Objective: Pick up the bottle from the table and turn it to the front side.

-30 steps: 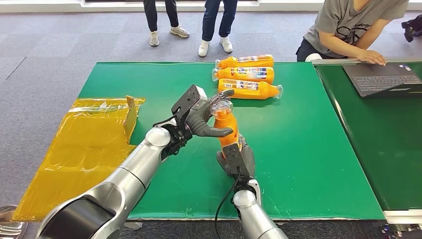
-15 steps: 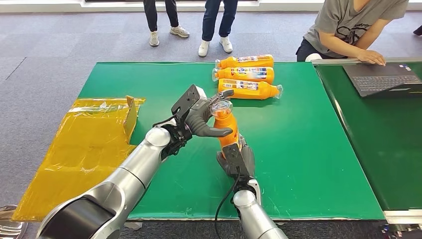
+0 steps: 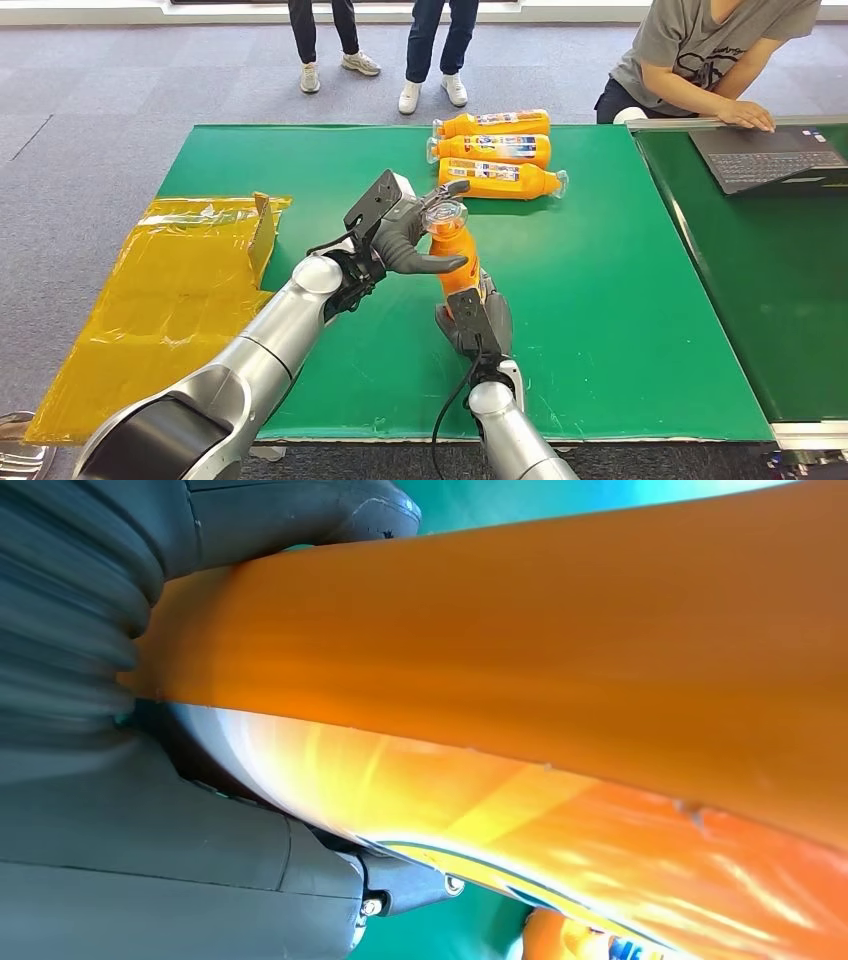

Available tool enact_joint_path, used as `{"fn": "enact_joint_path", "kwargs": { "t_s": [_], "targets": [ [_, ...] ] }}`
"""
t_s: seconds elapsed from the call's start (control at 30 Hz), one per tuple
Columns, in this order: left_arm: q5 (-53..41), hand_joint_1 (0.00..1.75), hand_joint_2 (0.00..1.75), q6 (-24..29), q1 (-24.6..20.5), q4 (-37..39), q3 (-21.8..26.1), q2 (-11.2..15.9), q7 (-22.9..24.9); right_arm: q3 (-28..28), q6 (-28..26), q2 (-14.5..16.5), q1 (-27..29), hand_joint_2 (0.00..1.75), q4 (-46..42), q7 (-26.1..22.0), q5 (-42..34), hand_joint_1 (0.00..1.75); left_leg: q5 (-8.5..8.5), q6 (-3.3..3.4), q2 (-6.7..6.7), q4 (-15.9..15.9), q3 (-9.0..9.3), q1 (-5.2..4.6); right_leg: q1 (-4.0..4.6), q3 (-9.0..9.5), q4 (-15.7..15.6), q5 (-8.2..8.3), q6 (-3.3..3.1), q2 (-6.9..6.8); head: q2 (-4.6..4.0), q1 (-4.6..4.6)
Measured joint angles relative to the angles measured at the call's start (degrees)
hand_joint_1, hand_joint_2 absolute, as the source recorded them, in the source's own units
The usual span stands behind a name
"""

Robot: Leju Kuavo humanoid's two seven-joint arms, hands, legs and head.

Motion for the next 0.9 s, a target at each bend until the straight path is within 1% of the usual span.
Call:
{"fn": "enact_joint_path", "kwargs": {
  "t_s": [0.17, 0.9],
  "targets": [
    [-0.19, 1.75, 1.75, 2.21, 1.48, -0.21, 0.01, 0.62, -0.64, -0.01, 0.42, 0.08, -0.32, 1.75, 0.03, -0.02, 0.67, 1.75, 0.01, 0.0, -0.02, 0.0, -0.02, 0.0, 0.01, -0.02, 0.0, 0.0, 0.0, -0.04, 0.0, -0.02],
    [-0.13, 1.75, 1.75, 2.52, 2.05, -0.76, 0.01, 1.03, -0.8, -0.01, 0.42, 0.37, -0.32, 1.75, 0.27, -0.16, 0.76, 1.75, 0.02, 0.01, -0.06, 0.0, -0.07, 0.0, 0.0, -0.02, 0.0, 0.0, 0.0, -0.1, 0.0, 0.0]
  ]
}}
